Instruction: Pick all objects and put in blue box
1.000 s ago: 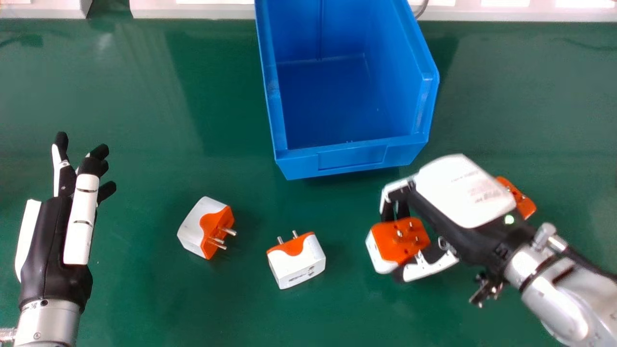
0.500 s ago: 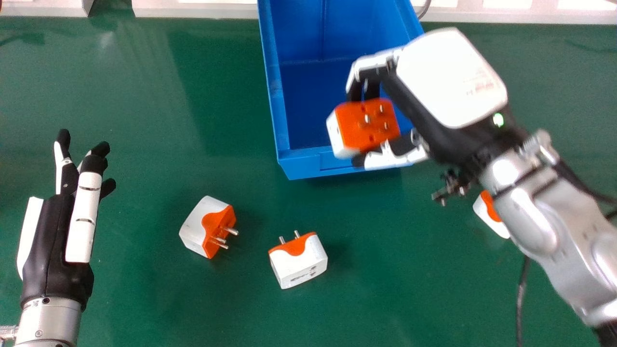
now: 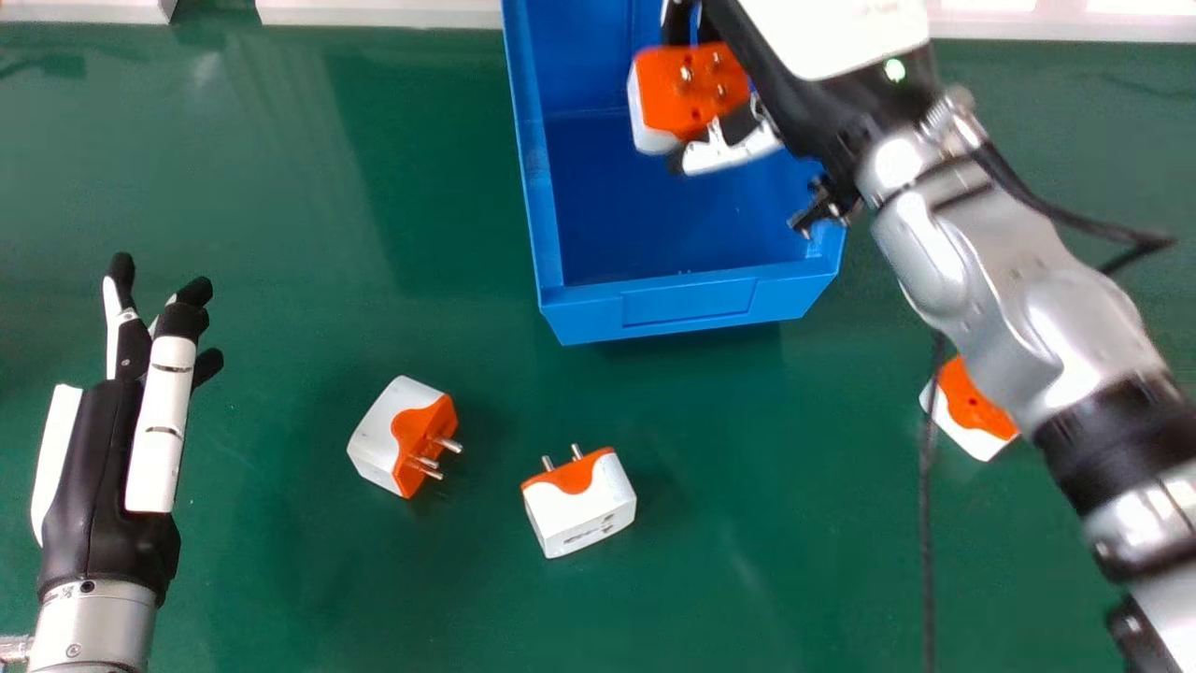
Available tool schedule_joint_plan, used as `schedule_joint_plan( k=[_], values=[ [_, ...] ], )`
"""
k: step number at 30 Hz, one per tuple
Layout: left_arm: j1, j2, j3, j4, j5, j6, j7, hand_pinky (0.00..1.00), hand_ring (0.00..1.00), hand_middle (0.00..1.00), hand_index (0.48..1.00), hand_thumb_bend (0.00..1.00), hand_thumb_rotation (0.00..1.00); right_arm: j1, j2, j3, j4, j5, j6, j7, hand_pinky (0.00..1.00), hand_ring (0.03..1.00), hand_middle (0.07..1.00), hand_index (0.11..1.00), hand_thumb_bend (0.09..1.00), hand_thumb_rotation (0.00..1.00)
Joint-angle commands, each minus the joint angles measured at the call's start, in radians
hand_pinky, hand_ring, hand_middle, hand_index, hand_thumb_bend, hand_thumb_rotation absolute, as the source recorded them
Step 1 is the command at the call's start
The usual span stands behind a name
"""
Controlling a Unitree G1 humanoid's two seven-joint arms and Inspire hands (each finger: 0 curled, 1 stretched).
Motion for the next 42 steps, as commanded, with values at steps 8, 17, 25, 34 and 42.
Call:
schedule_joint_plan(
  k=[8, 17, 25, 34, 42],
  values=[
    [0.021, -0.009, -0.007, -0.053, 0.006, -0.009, 0.017, 0.89, 0.94, 0.93, 0.940, 0.50, 1.00, -0.233, 0.095, 0.125, 0.295, -0.014, 0.073, 0.028, 0.19, 0.278, 0.356, 0.476, 0.484, 0.15],
    [0.032, -0.005, -0.019, -0.069, 0.002, -0.001, 0.020, 0.91, 0.95, 0.93, 0.949, 0.51, 1.00, -0.284, 0.150, 0.182, 0.403, 0.009, 0.118, 0.043, 0.13, 0.194, 0.272, 0.476, 0.490, 0.14],
    [0.035, -0.010, -0.026, -0.074, 0.011, -0.009, 0.027, 0.90, 0.95, 0.93, 0.947, 0.52, 1.00, -0.274, 0.159, 0.206, 0.425, 0.025, 0.115, -0.021, 0.10, 0.153, 0.436, 0.488, 0.517, 0.00],
    [0.028, -0.005, -0.031, -0.069, -0.005, 0.002, 0.020, 0.93, 0.95, 0.94, 0.948, 0.51, 1.00, -0.250, 0.149, 0.233, 0.398, 0.032, 0.133, -0.057, 0.51, 0.631, 0.698, 0.677, 0.536, 0.50],
    [0.020, -0.003, -0.029, -0.059, 0.005, 0.000, 0.023, 0.93, 0.95, 0.94, 0.944, 0.49, 1.00, -0.240, 0.140, 0.243, 0.366, 0.031, 0.146, -0.034, 0.79, 0.931, 0.965, 0.944, 0.542, 0.71]
  ],
)
